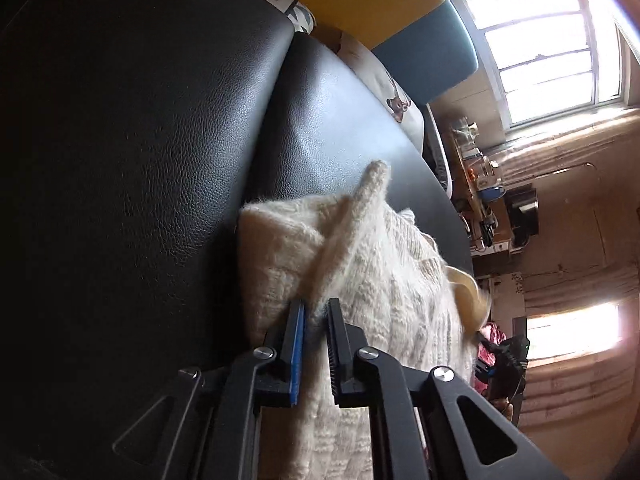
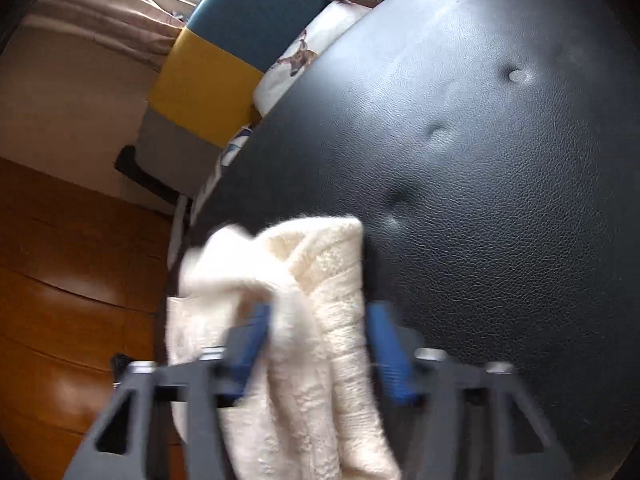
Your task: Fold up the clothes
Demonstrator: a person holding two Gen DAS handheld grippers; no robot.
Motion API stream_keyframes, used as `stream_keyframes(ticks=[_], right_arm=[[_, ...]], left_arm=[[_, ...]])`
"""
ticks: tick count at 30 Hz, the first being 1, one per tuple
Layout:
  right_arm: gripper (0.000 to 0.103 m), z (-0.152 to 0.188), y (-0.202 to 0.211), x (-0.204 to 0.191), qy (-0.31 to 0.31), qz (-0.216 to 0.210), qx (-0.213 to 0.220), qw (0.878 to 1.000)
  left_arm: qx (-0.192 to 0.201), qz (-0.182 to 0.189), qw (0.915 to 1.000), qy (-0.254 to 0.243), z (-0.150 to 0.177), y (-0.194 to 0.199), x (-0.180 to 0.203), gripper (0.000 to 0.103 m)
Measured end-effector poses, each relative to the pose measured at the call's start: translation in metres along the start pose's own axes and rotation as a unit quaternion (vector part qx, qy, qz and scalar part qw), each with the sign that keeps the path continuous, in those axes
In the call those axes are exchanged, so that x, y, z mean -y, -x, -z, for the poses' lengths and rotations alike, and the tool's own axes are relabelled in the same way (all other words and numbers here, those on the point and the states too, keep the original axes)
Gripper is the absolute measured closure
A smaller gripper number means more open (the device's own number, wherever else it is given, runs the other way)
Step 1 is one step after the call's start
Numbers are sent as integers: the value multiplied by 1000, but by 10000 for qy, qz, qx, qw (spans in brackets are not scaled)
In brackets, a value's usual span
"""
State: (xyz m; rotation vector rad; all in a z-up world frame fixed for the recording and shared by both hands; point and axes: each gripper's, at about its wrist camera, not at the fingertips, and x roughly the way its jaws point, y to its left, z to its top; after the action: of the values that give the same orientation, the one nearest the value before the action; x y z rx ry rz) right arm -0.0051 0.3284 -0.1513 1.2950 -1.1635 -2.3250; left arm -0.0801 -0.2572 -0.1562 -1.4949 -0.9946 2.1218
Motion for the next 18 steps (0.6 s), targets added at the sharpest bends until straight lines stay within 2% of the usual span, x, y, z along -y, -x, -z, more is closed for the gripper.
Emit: stream_keyframes(ticks=[1,3,5,6,7,8,9,11,12,13,15,17,18], right_arm=[[19,0,1,-2,45,-89,6,10000],[19,1,2,-8,194,-181,17,9996],[20,1,-5,-22,601,95,17,9981],[32,1,-9,-30,811,217,-4,9965],[61,0,-13,-39,1034,324,-66,9941],[72,0,-16,-50,1246,426,-95,9912],[83,0,-15,-61,1434,491,-56,9884],[83,0,-12,-76,1682,538,82,9842],[83,-2,-12,-79,1765,659,140,9820],[83,-5,-17,-78,1824,970,155,9783],[83,-9,-29,-67,1822,1393,113,9733],[83,-12,-32,-54,1624,1470,166,9756],[79,-13,-31,-52,1571,1501,250,9758]], left_arm=[[-31,54,10000,-8,1,1,-2,85],[-10,147,9999,58,0,4,-7,84],[2,137,9999,52,1,7,-5,83],[20,87,9999,-64,1,8,-1,84],[59,70,9997,-205,3,11,4,95],[126,98,9992,-378,6,17,12,100],[194,125,9982,-551,9,23,19,98],[356,122,9958,-830,15,36,30,98],[459,10,9956,-814,18,42,28,98],[523,-108,9957,-753,20,45,24,98],[535,-437,9959,-583,27,44,12,98],[544,-789,9942,-496,33,42,2,97],[641,-947,9922,-493,34,45,2,95]])
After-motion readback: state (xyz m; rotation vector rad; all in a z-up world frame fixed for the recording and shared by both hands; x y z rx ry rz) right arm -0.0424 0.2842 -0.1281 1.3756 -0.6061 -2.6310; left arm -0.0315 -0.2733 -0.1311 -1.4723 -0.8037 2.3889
